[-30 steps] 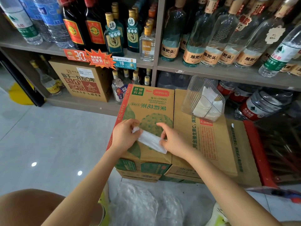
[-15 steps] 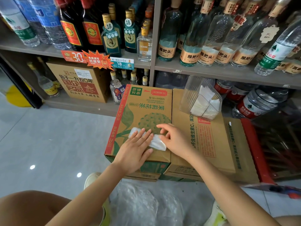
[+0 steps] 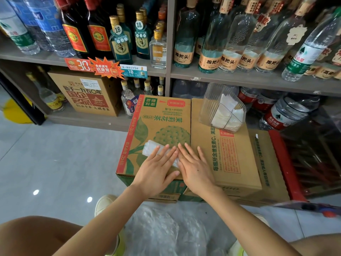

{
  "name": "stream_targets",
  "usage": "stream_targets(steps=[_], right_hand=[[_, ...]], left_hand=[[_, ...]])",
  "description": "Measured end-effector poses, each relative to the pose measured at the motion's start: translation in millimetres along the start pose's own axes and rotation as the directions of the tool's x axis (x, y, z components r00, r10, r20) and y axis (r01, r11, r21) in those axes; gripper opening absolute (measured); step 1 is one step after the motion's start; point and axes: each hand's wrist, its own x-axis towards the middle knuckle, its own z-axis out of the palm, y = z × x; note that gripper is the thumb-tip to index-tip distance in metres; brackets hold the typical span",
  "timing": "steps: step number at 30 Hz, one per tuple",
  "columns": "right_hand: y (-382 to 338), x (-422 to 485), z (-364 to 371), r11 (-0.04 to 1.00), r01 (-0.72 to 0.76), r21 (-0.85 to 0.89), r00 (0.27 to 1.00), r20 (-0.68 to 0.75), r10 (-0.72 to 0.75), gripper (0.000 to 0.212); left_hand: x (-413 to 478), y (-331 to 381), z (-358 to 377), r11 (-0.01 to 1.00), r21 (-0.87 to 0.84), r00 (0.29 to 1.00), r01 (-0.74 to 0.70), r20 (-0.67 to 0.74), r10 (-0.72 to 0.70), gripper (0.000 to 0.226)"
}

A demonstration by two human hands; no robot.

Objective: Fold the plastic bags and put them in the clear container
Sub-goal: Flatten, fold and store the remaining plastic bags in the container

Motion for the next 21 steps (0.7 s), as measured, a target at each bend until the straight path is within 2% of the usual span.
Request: stream_targets(steps=[3, 8, 13, 17, 21], right_hand=[[-0.7, -0.2, 0.2, 1.0, 0.005, 0.003, 1.0, 0.019, -0.005, 0.056], [0.9, -0.2, -0.3, 0.999, 0.021, 0.04, 0.999, 0.032, -0.022, 0.069], [0.7, -1.2, -1.9, 0.996, 0.029, 0.086, 0.999, 0.019, -0.031, 0.084], [-1.0, -1.2, -6.4, 0.997, 0.014, 0.076, 0.998, 0.065, -0.019, 0.073], [-0.9, -1.5, -11.1, 0.997, 0.018, 0.076, 0.989, 0.144, -0.029, 0.079]], left_hand=[[-2.9, -8.7, 4.8, 1.0, -0.019, 0.999, 0.0, 0.033, 0.0, 0.067], [-1.1, -28.1, 2.2, 0.995, -0.098, 0.999, -0.032, 0.033, 0.035, 0.06], [-7.4, -56.8, -6.0, 0.997, -0.072, 1.0, 0.015, 0.016, -0.014, 0.059], [-10.3, -59.3, -5.6, 0.999, -0.039, 0.999, 0.0, 0.046, 0.002, 0.06], [-10.4, -51.1, -2.4, 0.998, -0.039, 0.998, 0.049, 0.043, -0.047, 0.069]])
